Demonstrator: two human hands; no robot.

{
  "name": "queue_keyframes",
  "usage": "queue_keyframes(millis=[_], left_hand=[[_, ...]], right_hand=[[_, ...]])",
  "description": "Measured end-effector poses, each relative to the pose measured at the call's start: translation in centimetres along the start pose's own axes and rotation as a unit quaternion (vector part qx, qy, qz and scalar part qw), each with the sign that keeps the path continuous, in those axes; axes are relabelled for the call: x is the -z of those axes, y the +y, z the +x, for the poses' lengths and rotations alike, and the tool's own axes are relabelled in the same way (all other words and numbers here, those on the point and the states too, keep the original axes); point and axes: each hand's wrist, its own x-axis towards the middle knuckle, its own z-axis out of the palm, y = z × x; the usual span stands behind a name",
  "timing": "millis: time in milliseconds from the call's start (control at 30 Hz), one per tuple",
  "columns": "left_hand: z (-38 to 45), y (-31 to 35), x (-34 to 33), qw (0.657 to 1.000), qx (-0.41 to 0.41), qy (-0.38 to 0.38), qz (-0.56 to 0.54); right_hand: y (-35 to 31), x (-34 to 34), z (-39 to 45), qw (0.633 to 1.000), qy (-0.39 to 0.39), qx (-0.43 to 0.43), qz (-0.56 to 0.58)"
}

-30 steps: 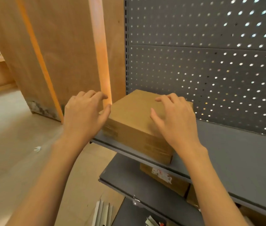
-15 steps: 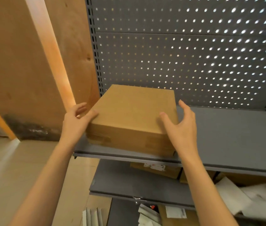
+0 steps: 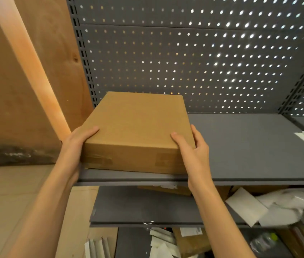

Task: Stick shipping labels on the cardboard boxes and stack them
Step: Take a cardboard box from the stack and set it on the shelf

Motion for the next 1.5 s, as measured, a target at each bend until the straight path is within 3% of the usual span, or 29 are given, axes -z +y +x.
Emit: queue_keyframes(millis=[300, 633, 1067, 1500], left_hand=[[-1.0, 1.6, -3.3, 0.996, -0.087, -0.004, -0.019], [-4.1, 1.6, -13.5, 0.990, -0.131, -0.040, -0.021], [-10.0, -1.5, -28.5, 0.993, -0.117, -0.007, -0.021], [-12.8, -4.8, -32.2, 0.996, -0.074, 0.039, 0.005]], right_hand=[[-2.6, 3.4, 0.9, 0.998, 0.031, 0.057, 0.013], [-4.7, 13.3, 2.2, 0.993, 0.076, 0.090, 0.017], [-5.2, 29.1, 8.1, 0.995, 0.035, 0.093, 0.004], [-2.4, 33.8, 10.7, 0.999, -0.026, 0.029, 0.009]])
